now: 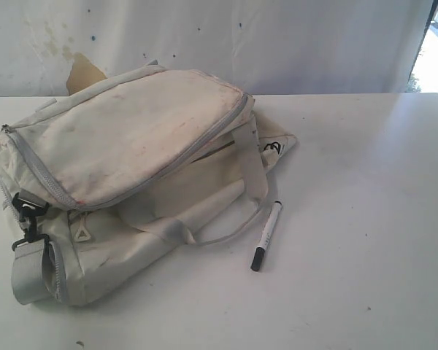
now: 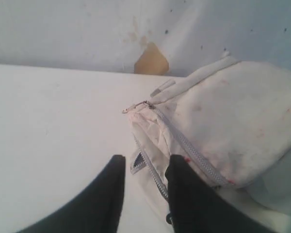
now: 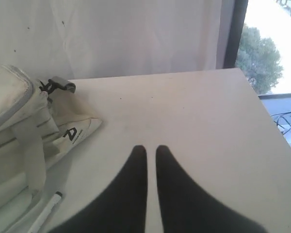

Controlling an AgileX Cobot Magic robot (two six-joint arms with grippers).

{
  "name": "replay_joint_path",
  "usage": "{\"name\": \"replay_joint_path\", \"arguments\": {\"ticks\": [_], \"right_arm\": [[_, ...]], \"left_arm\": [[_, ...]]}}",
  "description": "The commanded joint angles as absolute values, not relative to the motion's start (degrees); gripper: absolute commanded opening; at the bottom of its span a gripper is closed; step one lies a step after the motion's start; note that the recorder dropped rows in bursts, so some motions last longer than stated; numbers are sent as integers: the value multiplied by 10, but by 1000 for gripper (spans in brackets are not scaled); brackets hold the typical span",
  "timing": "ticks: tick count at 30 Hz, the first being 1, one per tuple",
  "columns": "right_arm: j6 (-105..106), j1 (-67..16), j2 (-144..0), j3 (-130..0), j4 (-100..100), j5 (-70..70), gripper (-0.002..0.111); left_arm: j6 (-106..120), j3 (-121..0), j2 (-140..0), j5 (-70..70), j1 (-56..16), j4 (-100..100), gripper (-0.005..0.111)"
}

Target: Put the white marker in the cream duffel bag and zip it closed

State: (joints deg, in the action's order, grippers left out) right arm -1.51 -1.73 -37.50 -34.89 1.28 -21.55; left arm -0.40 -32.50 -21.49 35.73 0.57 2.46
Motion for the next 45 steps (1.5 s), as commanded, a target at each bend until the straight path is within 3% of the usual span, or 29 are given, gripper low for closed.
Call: {"name": "replay_joint_path", "arguments": {"ticks": [1, 6, 10, 23, 45], "right_arm": [[-14, -27, -418, -371, 64, -230, 26], [43, -49, -481, -402, 145, -258, 50], [89, -70, -531, -421, 209, -274, 59], [156, -132, -677, -474, 294, -278, 59], [183, -222, -855, -588, 377, -274, 58]], "left_arm": [[-81, -328, -281, 331, 6, 30, 51], [-92, -328, -362, 303, 6, 30, 69], [-98, -348, -440, 303, 6, 41, 74], [-91, -528, -660, 348, 6, 67, 74], [-52, -701, -944, 365, 19, 83, 74]]}}
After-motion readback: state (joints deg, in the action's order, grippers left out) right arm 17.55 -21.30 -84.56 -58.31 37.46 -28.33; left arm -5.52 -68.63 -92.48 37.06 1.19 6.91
